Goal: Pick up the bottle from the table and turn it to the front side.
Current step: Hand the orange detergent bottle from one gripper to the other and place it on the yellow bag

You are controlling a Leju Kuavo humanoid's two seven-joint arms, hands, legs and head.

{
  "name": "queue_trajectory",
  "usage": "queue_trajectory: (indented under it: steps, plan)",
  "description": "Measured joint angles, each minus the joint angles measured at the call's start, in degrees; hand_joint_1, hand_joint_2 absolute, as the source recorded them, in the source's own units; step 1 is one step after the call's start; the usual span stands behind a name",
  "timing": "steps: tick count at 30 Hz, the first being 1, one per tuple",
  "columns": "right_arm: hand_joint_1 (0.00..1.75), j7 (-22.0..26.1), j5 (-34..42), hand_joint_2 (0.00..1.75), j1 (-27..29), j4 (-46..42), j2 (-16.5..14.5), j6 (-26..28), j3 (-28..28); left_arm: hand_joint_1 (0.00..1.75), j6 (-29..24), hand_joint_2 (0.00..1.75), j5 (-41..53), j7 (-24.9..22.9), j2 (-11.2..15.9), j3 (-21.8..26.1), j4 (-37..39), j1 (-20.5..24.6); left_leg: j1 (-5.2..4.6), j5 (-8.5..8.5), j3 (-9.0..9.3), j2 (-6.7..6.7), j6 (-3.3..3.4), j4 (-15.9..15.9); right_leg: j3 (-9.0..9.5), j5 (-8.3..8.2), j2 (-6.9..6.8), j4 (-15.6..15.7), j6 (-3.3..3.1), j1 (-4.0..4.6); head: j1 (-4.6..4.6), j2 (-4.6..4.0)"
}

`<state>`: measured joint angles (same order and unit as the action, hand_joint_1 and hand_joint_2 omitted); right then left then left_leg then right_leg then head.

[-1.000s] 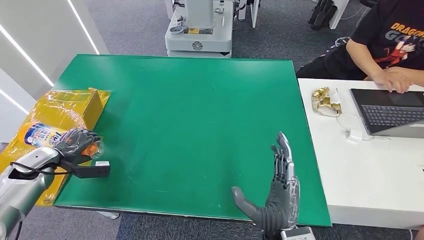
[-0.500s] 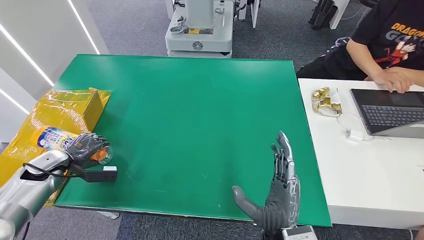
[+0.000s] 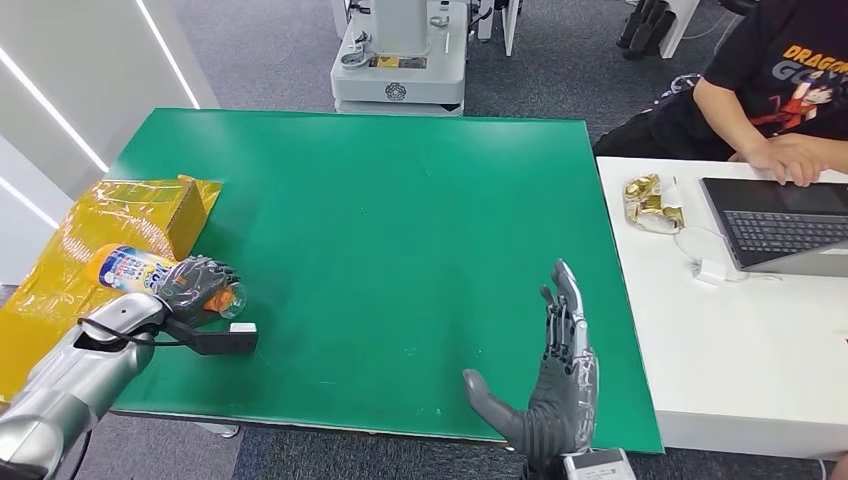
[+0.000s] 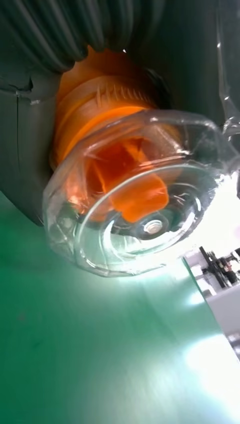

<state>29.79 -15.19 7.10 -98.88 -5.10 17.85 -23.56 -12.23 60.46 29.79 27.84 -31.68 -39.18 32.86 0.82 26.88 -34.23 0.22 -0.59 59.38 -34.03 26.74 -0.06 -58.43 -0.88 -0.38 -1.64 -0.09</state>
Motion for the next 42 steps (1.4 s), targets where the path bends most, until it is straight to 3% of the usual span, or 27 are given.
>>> queue_trajectory:
  steps: [6, 7, 10, 11, 30, 35, 42]
  plan:
    - [0.0, -0.2, 0.0, 1.75, -0.2, 0.2, 0.0, -0.1, -0.2, 1.75, -0.9, 1.75, 0.0, -0.9, -1.5, -0.4, 2.9, 0.8, 0.0, 0.0, 0.0, 0.01, 0.0, 0.0, 0.0, 0.0, 0.01, 0.0, 0.0, 0.0, 0.0, 0.0]
    - [0.0, -0.3, 0.0, 1.75, -0.2, 0.2, 0.0, -0.3, -0.3, 1.51, -1.3, 1.75, 0.0, -1.0, -1.6, -0.5, 3.2, 0.8, 0.0, 0.0, 0.0, 0.01, 0.0, 0.0, 0.0, 0.0, 0.01, 0.0, 0.0, 0.0, 0.0, 0.0]
    - [0.0, -0.3, 0.0, 1.75, -0.2, 0.2, 0.0, -0.7, -0.3, 0.2, -2.0, 1.75, -0.1, -1.6, -1.9, -0.5, 4.0, 0.8, 0.0, 0.0, 0.0, 0.01, 0.0, 0.0, 0.0, 0.0, 0.01, 0.0, 0.0, 0.0, -0.01, 0.0]
    - [0.0, -0.3, 0.0, 1.75, -0.2, 0.2, 0.0, -0.9, -0.3, 0.0, -2.2, 1.75, -0.1, -1.8, -1.9, -0.6, 4.2, 0.8, 0.0, 0.0, 0.0, 0.01, 0.0, 0.0, 0.0, 0.0, 0.01, 0.0, 0.0, 0.0, -0.01, 0.0]
    - [0.0, -0.3, 0.2, 1.75, -0.6, 0.6, -0.2, -2.5, -0.3, 0.0, -4.2, 1.75, -1.8, -1.9, -1.6, 0.0, 4.1, -0.5, -0.01, 0.0, 0.11, 0.03, -0.01, 0.0, 0.11, 0.0, 0.01, -0.1, -0.01, 0.0, -0.01, 0.0]
    - [0.0, 0.0, 0.1, 1.75, -0.6, 0.9, -0.2, -2.4, -0.2, 0.0, -4.7, 1.75, -3.6, -2.2, 0.6, 1.6, 0.6, -4.0, -0.01, 0.01, 0.15, 0.09, -0.02, -0.1, 0.1, 0.01, 0.08, -0.1, -0.01, 0.0, -0.01, 0.0]
    - [0.0, 0.1, -0.1, 1.75, -0.5, 0.9, -0.3, -1.7, 0.1, 0.0, -5.0, 1.75, -2.3, -5.0, 3.4, 8.3, -10.0, -13.4, -0.01, 0.02, 0.16, 0.11, -0.04, -0.1, 0.08, 0.04, 0.12, -0.1, -0.03, 0.0, -0.01, 0.0]
